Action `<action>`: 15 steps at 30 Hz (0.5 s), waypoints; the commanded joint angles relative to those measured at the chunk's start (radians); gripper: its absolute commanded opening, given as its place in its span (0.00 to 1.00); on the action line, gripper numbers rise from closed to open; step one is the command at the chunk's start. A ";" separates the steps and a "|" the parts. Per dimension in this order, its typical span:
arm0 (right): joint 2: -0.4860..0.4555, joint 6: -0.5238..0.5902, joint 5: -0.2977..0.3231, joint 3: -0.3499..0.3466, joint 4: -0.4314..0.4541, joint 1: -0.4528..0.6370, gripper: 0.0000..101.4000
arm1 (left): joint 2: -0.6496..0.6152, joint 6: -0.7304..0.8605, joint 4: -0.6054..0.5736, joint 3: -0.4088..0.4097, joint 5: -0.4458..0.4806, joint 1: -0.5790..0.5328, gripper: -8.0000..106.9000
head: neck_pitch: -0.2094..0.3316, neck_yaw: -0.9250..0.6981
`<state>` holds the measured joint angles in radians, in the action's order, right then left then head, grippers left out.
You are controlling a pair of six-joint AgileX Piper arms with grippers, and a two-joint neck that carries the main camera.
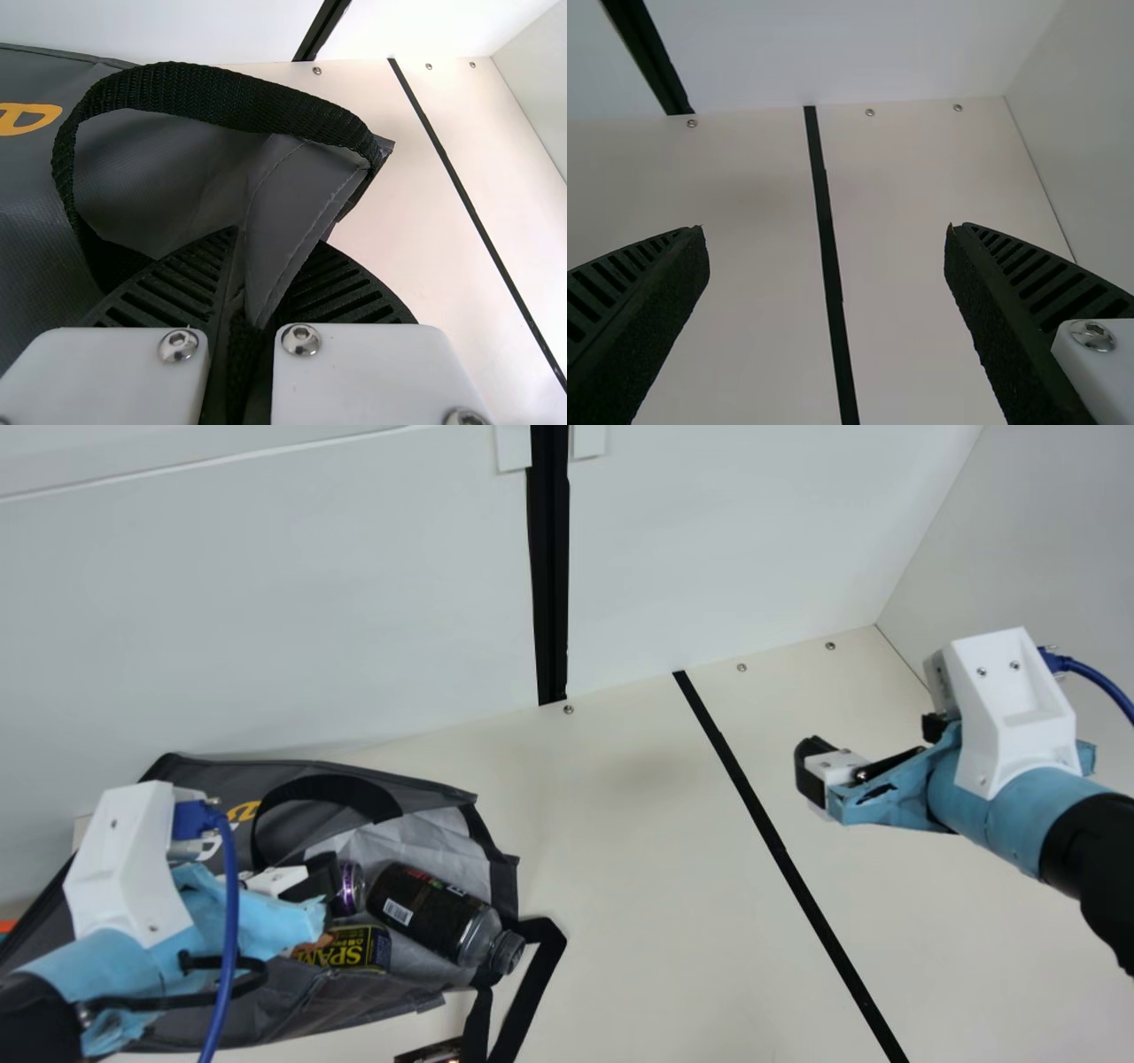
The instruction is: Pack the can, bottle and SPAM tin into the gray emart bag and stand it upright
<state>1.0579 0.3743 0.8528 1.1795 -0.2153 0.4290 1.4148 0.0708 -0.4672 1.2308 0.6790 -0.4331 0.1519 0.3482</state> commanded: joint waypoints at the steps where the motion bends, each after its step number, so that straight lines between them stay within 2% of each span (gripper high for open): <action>1: 0.001 -0.071 0.017 0.015 0.074 -0.004 0.94 | 0.000 0.000 0.000 0.000 0.000 0.000 0.00 | 0.023 0.001; 15: -0.003 -0.296 0.148 0.115 0.293 -0.064 0.94 | 0.000 0.000 0.000 0.000 0.000 0.000 0.00 | 0.023 0.001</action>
<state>1.0567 0.0976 0.9935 1.2904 0.0581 0.3689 1.4148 0.0708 -0.4672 1.2308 0.6790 -0.4331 0.1519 0.3482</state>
